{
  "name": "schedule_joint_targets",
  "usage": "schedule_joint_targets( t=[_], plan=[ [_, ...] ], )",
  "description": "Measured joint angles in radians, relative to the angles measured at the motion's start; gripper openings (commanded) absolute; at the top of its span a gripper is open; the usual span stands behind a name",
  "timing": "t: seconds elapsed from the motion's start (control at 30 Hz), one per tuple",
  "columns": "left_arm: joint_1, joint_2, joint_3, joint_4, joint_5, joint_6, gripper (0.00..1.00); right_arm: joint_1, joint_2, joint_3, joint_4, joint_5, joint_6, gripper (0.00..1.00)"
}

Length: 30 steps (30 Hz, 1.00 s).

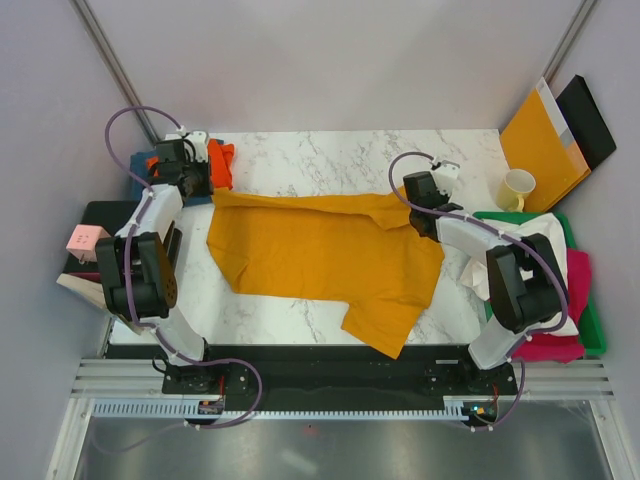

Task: Fold and stack the t-shirts
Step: Fold the flattened tshirt in 1/3 of the way

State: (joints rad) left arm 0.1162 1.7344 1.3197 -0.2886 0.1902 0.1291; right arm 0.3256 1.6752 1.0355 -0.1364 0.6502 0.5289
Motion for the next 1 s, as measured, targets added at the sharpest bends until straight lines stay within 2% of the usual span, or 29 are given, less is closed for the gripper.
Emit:
schedule_joint_targets(
  t=[0.63, 1.0],
  plan=[
    [0.0, 0.091, -0.012, 0.029, -0.007, 0.052, 0.02, 0.016, 0.087, -0.039, -0.019, -0.035, 0.061, 0.0],
    [0.0, 0.129, -0.016, 0.029, -0.045, 0.075, 0.02, 0.05, 0.072, -0.109, -0.019, -0.051, 0.086, 0.0]
  ],
)
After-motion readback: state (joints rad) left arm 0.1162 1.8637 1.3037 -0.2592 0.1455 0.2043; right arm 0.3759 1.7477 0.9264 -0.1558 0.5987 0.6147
